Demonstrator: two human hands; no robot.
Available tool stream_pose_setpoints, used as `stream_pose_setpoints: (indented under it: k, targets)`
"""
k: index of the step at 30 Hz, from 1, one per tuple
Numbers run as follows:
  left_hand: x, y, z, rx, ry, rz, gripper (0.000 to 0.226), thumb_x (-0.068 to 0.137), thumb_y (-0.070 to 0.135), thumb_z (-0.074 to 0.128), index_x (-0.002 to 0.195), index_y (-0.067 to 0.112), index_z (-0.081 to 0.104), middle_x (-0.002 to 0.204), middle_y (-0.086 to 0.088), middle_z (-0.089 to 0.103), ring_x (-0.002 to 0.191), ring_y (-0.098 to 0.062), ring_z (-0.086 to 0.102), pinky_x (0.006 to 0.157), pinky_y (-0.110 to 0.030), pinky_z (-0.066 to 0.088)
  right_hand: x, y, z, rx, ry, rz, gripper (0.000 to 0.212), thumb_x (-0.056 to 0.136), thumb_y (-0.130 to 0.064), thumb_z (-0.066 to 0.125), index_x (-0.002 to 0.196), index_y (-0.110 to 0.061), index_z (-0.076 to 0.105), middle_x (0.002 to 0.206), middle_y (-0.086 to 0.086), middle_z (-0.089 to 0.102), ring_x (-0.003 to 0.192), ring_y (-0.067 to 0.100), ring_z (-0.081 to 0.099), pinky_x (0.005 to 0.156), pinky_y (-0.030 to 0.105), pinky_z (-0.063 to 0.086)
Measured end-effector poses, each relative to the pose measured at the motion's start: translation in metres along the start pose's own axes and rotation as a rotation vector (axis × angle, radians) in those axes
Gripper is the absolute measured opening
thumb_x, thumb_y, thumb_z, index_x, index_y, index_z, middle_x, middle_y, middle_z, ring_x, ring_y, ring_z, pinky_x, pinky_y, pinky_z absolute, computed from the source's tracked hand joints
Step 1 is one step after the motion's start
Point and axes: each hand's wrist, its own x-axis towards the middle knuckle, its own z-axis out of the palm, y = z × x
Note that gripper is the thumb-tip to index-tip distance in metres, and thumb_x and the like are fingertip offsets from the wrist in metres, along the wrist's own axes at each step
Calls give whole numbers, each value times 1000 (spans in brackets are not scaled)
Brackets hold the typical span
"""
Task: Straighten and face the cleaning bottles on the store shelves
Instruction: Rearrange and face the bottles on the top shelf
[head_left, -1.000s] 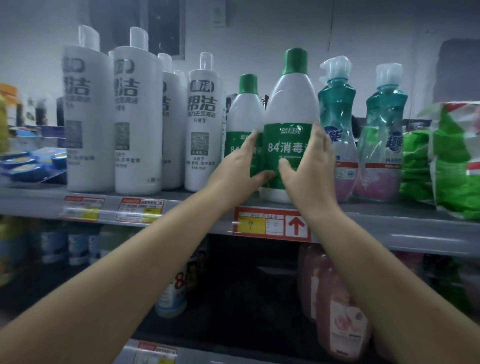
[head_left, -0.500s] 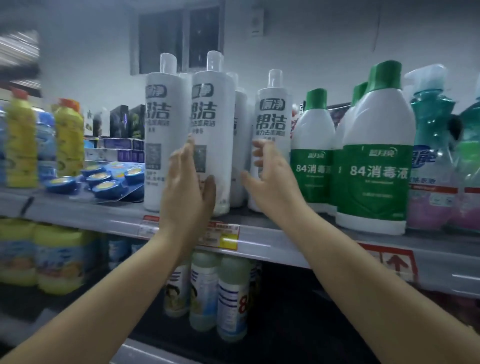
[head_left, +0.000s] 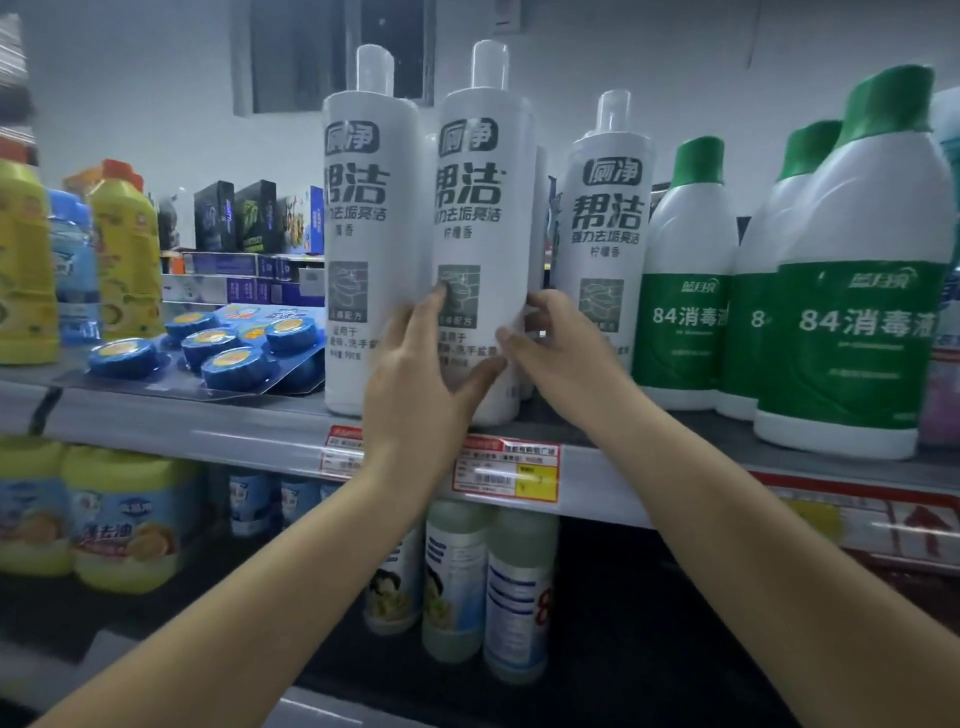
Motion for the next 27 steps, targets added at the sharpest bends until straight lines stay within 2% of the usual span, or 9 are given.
stream_pose_setpoints:
  k: [3, 5, 8, 12, 16, 18, 21, 24, 27]
  targets:
    - [-8, -6, 0, -31, -36, 37, 69, 82, 35, 64, 140, 18, 33, 140, -1, 43, 128, -18, 40, 104, -33, 38, -10, 1, 3, -137, 125, -114, 51, 89, -23, 58, 135, -17, 38, 132, -2, 48, 117, 14, 50, 94, 29, 46]
    - [-15, -11, -2, -51, -40, 101, 58, 86, 29, 60, 138, 14, 39, 144, -4, 40, 131, -21, 38, 108, -35, 34, -24, 1, 7, -272, 225, -241, 49, 88, -20, 58, 134, -15, 41, 133, -1, 45, 122, 13, 44, 101, 22, 34]
    - [-29, -20, -3, -19, -70, 215, 48, 85, 25, 49, 130, 9, 50, 143, -9, 42, 130, -26, 40, 105, -33, 33, -48, 6, 18, -436, 274, -379, 44, 82, -13, 60, 125, -8, 51, 128, 8, 49, 119, 22, 46, 99, 19, 31]
    - [-53, -32, -2, -8, -103, 390, 43, 88, 16, 47, 129, 1, 49, 136, -16, 48, 131, -28, 41, 106, -47, 37, -77, 15, 33, -506, 328, -512, 34, 82, -11, 52, 114, -2, 60, 117, 15, 58, 111, 26, 51, 99, 26, 34]
    - [-83, -47, -2, -26, -79, 472, 50, 90, 10, 50, 136, 0, 35, 143, -13, 34, 138, -20, 28, 114, -40, 27, -108, 28, 48, -566, 382, -618, 29, 94, -12, 42, 109, -3, 65, 110, 10, 65, 101, 26, 58, 92, 37, 44]
    - [-99, -58, -1, 4, -63, 511, 56, 89, 11, 49, 139, 3, 25, 145, -11, 30, 141, -16, 21, 117, -36, 21, -123, 36, 54, -610, 398, -661, 30, 97, -15, 37, 107, -7, 64, 105, 7, 67, 98, 22, 58, 89, 33, 44]
    - [-123, -77, 4, -13, -96, 555, 58, 92, 17, 45, 144, 10, 21, 155, 3, 16, 143, -14, 16, 117, -35, 19, -142, 51, 63, -693, 406, -742, 17, 97, -16, 41, 103, -13, 57, 96, 4, 70, 92, 18, 56, 84, 30, 42]
    - [-146, -100, 5, -19, -204, 580, 46, 96, 22, 35, 140, 8, 29, 154, 6, 15, 143, -11, 15, 116, -33, 20, -159, 71, 74, -710, 359, -731, 17, 97, -12, 36, 97, -14, 53, 88, 5, 70, 85, 18, 53, 76, 30, 45]
    - [-162, -124, 4, 56, -341, 540, 46, 97, 29, 23, 137, 7, 30, 155, 4, 13, 144, -11, 10, 117, -28, 12, -171, 97, 80, -722, 281, -591, 14, 92, -9, 37, 96, -14, 50, 87, 7, 64, 82, 20, 49, 72, 32, 44]
